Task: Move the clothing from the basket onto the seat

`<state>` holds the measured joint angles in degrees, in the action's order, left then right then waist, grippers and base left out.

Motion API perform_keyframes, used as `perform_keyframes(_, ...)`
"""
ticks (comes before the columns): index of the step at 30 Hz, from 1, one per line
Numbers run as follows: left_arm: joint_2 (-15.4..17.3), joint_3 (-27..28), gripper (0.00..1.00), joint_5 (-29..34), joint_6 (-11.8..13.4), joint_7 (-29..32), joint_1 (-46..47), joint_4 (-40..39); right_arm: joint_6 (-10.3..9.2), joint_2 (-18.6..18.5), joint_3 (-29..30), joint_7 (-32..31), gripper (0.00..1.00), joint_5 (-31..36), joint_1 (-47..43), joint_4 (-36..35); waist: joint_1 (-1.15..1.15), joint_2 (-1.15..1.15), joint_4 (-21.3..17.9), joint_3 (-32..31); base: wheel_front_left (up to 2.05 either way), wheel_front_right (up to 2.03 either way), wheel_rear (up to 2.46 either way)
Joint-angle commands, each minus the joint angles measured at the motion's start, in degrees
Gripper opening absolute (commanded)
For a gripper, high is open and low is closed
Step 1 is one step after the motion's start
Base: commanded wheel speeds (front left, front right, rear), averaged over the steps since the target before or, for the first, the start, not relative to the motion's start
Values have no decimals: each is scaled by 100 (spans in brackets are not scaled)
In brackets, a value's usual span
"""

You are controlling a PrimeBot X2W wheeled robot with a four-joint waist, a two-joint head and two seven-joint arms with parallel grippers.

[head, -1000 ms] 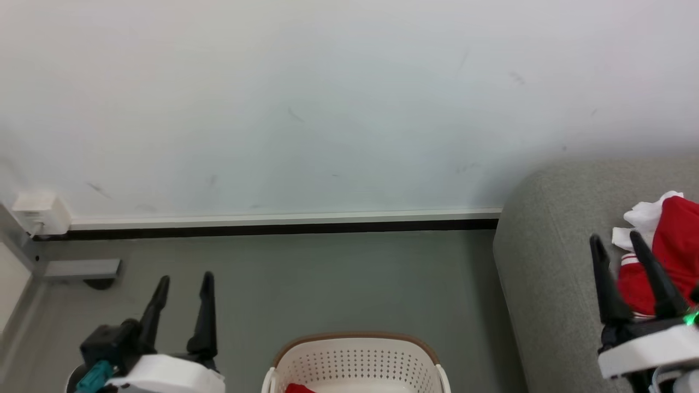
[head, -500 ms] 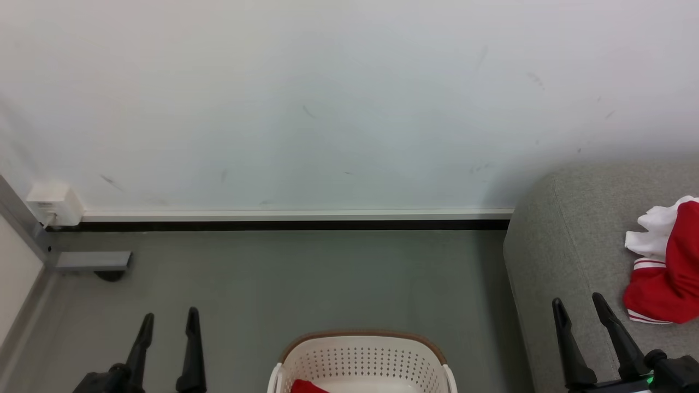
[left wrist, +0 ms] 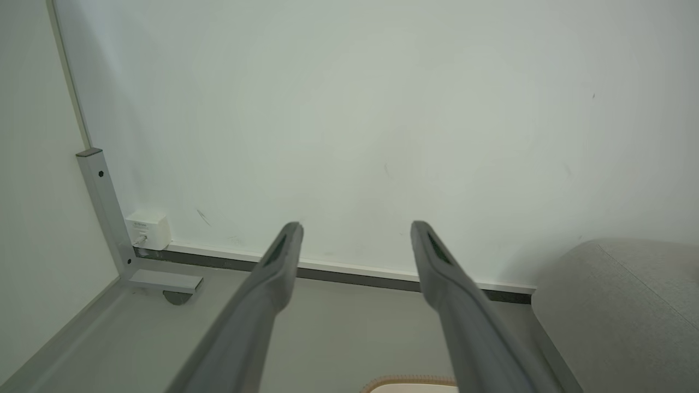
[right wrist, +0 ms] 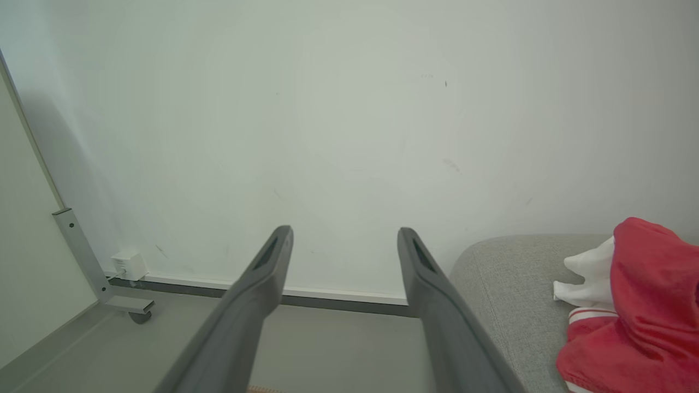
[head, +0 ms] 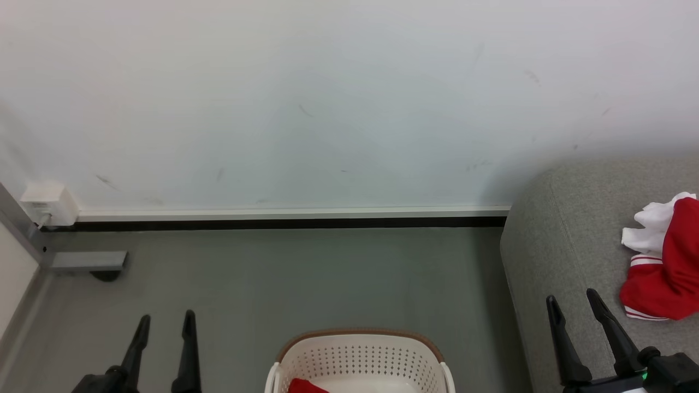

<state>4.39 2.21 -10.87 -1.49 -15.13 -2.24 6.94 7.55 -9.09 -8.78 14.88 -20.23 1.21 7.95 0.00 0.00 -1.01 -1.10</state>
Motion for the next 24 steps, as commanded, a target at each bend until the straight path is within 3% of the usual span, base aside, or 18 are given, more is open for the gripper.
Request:
perform_keyframes(1, -23, 70, 100, 79, -40, -3, 48, 28, -13, -10, 7, 26, 100, 27, 78, 13, 0, 0, -6, 3, 0, 0, 0)
perform_keyframes(14, -120, 163, 100, 204, -211, -3, 154, 135, -13, -7, 22, 26, 100, 32, 118, -13, 0, 0, -81, 81, 0, 0, 0)
perform_keyframes(24, -138, -168, 100, 238, -339, -2, 694, 338, -13, -132, 285, 24, 100, 68, 397, -222, 0, 0, -340, 744, 0, 0, 0)
